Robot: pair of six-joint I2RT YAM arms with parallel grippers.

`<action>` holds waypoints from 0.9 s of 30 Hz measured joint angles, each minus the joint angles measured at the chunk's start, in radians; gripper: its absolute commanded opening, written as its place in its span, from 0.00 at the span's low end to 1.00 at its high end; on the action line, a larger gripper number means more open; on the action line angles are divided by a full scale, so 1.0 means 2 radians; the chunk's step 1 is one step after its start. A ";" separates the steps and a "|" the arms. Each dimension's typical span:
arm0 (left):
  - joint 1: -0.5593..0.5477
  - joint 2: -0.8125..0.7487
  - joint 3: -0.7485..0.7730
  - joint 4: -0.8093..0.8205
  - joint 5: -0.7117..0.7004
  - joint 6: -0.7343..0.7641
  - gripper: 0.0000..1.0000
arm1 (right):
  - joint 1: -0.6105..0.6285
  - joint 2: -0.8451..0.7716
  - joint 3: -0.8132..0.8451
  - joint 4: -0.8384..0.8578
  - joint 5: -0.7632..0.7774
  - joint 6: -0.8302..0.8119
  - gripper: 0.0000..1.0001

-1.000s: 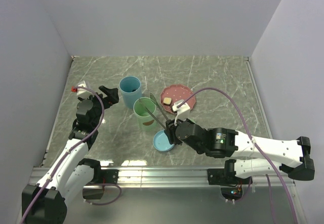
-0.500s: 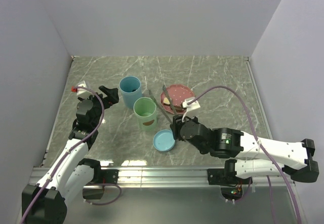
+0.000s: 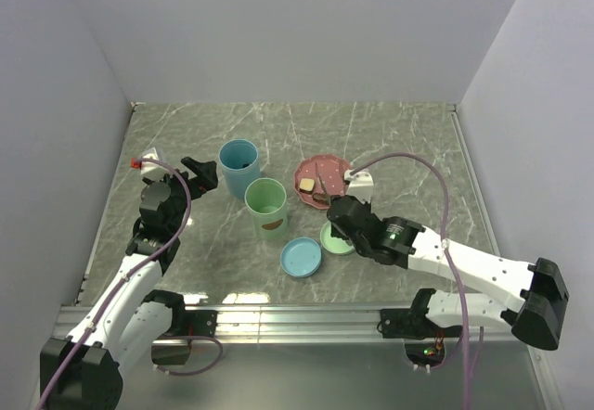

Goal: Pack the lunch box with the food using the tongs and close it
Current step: Pick up the food using the clamp

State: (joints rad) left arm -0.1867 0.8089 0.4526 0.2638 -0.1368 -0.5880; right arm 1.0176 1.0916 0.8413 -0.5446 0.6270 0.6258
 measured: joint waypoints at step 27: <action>0.000 0.001 0.000 0.001 0.000 0.000 0.99 | -0.019 0.143 0.012 0.082 -0.073 -0.022 0.51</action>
State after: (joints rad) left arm -0.1867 0.8101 0.4526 0.2649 -0.1368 -0.5880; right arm 0.9806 1.3773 0.8661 -0.3813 0.4805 0.5819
